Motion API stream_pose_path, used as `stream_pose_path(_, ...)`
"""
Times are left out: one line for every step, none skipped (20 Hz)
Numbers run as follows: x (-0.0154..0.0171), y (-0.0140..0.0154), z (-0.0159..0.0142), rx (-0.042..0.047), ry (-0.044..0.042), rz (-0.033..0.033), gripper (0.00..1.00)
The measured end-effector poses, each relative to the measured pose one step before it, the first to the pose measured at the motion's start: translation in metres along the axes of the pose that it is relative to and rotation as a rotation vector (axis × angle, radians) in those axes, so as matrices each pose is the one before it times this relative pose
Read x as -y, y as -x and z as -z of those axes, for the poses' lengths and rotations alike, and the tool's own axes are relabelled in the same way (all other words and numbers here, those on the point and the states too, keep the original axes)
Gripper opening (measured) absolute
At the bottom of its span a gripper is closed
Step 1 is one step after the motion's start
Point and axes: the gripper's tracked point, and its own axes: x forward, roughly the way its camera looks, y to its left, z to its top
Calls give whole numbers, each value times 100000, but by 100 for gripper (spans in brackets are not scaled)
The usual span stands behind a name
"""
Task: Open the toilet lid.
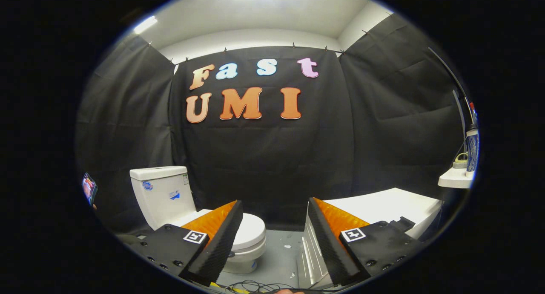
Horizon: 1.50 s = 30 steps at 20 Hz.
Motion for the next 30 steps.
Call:
stream_pose_path(31,9,65,-82,37,-26,99)
stream_pose_path(48,14,56,-154,49,68,99)
stream_pose_path(87,-44,19,-168,-75,122,99)
stream_pose_path(103,7,-20,-69,-177,267,99)
stream_pose_path(102,78,-34,77,-92,192,99)
stream_pose_path(70,51,22,63,-115,156,99)
stream_pose_path(4,-130,-27,-43,2,46,99)
stream_pose_path(-59,-50,26,-43,56,-95,99)
stream_pose_path(2,49,1,3,71,-72,99)
stream_pose_path(-39,94,-9,15,19,-80,99)
stream_pose_path(-10,20,-29,66,-18,26,99)
stream_pose_path(50,-42,21,-24,8,45,99)
stream_pose_path(125,-28,1,-8,-77,202,99)
stream_pose_path(48,-25,-39,-62,-58,126,99)
stream_pose_path(13,-49,-62,-16,-10,136,99)
stream_pose_path(-48,-68,-39,6,18,68,99)
stream_pose_path(-28,132,41,-82,107,-96,99)
stream_pose_path(27,26,-14,96,186,-1,99)
stream_pose_path(-50,18,-24,231,164,27,99)
stream_pose_path(-53,-38,-89,117,71,5,99)
stream_pose_path(-20,-43,-32,72,-22,43,99)
stream_pose_path(10,8,-64,65,-26,161,99)
stream_pose_path(102,140,-12,179,-61,100,99)
stream_pose_path(70,-33,-72,303,-33,84,99)
stream_pose_path(21,51,-60,223,233,-22,99)
stream_pose_path(51,-140,-171,615,208,534,99)
stream_pose_path(265,-150,-178,373,10,1139,99)
stream_pose_path(-28,-328,-63,-326,-462,942,99)
stream_pose_path(-420,-268,17,-425,-181,213,99)
stream_pose_path(-574,-527,-141,-93,190,111,99)
